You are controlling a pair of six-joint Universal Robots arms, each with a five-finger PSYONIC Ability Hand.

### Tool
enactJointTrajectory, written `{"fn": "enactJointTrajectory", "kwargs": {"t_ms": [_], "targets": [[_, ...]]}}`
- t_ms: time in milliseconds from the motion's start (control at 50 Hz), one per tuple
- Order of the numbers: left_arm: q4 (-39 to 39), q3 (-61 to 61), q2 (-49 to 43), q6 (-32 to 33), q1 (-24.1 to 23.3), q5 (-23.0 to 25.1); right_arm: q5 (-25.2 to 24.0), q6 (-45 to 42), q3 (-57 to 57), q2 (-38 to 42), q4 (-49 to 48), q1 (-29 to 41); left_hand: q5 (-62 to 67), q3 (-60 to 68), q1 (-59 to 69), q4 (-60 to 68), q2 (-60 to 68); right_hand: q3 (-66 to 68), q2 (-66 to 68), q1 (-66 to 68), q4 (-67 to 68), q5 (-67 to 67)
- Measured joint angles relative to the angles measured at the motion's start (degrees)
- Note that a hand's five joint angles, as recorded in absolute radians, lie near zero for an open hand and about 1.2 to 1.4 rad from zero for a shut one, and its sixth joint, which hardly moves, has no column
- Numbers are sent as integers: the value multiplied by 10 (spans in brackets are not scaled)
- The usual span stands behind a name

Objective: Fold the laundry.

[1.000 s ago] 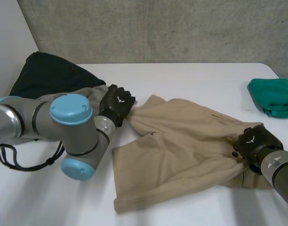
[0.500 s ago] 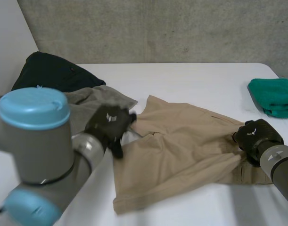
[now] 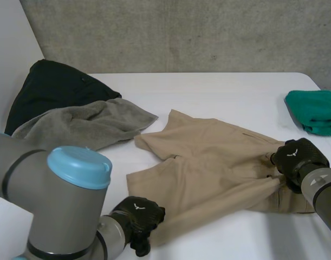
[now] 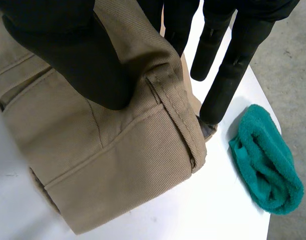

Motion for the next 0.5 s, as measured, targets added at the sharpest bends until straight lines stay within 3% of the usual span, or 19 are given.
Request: {"fn": "enactJointTrajectory", "kwargs": {"t_ms": [120,320,500], "targets": [[-3,6,8,12,-4,-14,-3,-27,26,-28,50,-1,4,17,0,17,15,0,0,0,0,0],[-168,26,66,120,-24,-16,-28,-159,77,-83,188,-59,4,19,0,18,16,0,0,0,0,0],[-75,127,32,144,-20,-29,-64,-139,37,-82,153,-114,10,19,0,18,16,0,0,0,0,0]]}}
